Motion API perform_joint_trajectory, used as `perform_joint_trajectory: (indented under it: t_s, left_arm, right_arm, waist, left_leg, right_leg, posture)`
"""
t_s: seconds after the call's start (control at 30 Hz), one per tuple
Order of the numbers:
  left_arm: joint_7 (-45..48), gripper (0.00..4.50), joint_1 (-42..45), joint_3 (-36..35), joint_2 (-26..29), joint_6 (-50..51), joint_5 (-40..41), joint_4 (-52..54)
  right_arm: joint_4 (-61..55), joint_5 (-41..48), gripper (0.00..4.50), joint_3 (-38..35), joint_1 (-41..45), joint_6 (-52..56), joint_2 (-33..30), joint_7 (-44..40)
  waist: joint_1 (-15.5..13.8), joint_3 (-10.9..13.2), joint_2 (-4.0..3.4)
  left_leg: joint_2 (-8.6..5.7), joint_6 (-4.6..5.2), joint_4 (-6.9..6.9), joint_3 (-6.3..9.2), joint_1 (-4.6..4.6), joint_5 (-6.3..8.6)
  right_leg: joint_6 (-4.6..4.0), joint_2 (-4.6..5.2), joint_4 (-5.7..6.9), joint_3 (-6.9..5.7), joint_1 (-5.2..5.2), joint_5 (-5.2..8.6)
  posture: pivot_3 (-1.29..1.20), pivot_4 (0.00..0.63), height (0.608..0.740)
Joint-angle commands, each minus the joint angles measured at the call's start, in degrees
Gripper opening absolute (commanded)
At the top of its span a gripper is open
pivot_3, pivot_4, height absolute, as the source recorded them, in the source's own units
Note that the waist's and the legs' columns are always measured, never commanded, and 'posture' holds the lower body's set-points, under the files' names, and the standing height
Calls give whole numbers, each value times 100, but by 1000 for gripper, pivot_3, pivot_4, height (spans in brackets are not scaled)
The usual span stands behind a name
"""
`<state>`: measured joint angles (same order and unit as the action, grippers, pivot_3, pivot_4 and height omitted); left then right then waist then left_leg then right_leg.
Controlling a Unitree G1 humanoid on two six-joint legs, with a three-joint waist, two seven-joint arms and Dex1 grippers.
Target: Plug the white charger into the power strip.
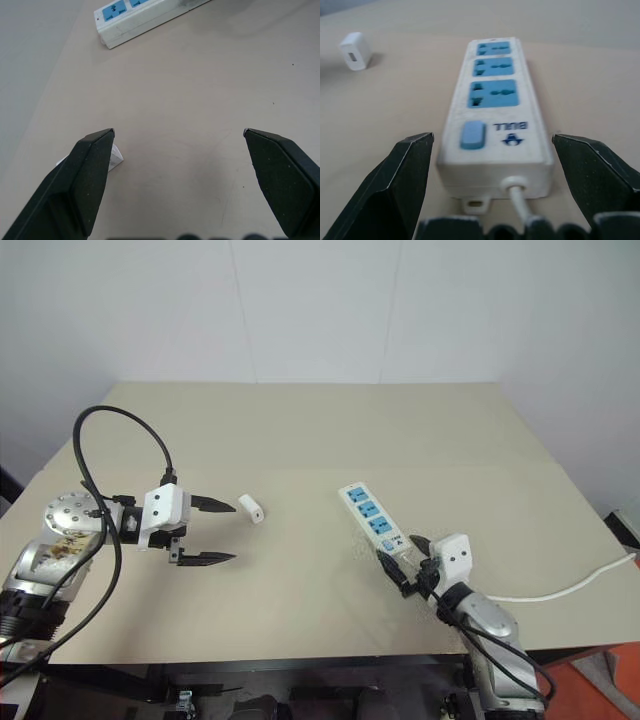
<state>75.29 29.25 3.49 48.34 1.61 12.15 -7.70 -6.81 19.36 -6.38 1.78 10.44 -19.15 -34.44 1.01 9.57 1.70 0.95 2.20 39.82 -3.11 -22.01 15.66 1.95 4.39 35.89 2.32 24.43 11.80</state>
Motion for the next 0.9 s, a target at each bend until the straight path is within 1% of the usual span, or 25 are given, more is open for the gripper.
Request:
perform_joint_trajectory:
  t_s: [0.03,0.13,0.23,0.4,0.53,0.77,0.87,0.9]
  left_arm:
    - [-15,4500,99,-63,18,9,47,102]
    - [-26,4500,93,-52,17,10,28,109]
    - [-50,4500,97,-39,4,3,4,113]
    - [-82,4500,118,-38,-33,8,-29,112]
    - [-90,4500,129,-45,-53,31,-27,128]
    - [-100,4500,142,-51,-82,33,-24,121]
    - [-142,4500,226,-24,-166,29,-28,83]
    - [-129,4500,315,20,-206,-4,-61,26]
  right_arm:
    - [-151,239,4475,-47,28,72,-23,-129]
    - [-97,125,4475,47,44,27,-27,-90]
    - [57,-314,4475,277,74,-237,-22,76]
    - [404,-727,4475,410,159,-556,259,519]
    - [565,-711,4475,338,230,-577,341,607]
    - [618,-492,4475,274,164,-535,286,374]
    - [626,-449,3923,304,143,-506,257,298]
    - [636,-447,3572,328,144,-506,243,264]
  waist:
    - [-4,0,0]
    - [-3,0,0]
    - [7,0,0]
    - [23,0,1]
    - [22,-1,2]
    - [16,-3,4]
    - [8,-3,4]
    - [4,-3,5]
  left_leg:
    - [0,0,0,0,-1,0]
    - [0,0,0,0,0,0]
    - [1,0,0,0,2,0]
    - [0,0,0,-1,0,0]
    - [1,0,1,-1,6,0]
    - [1,0,1,0,7,0]
    - [1,0,1,0,7,0]
    - [1,0,1,0,6,0]
  right_leg:
    - [0,0,-1,0,0,0]
    - [0,1,-1,0,0,0]
    - [0,-1,1,0,0,0]
    - [0,-1,1,0,1,0]
    - [0,-1,2,0,-4,0]
    - [0,0,1,0,-6,0]
    - [0,0,1,0,-6,0]
    - [0,0,0,0,-6,0]
  posture:
    - [0,150,740]
    - [0,150,740]
    - [0,150,740]
    - [0,150,740]
    - [0,150,740]
    - [0,150,740]
    - [0,150,740]
    - [0,150,740]
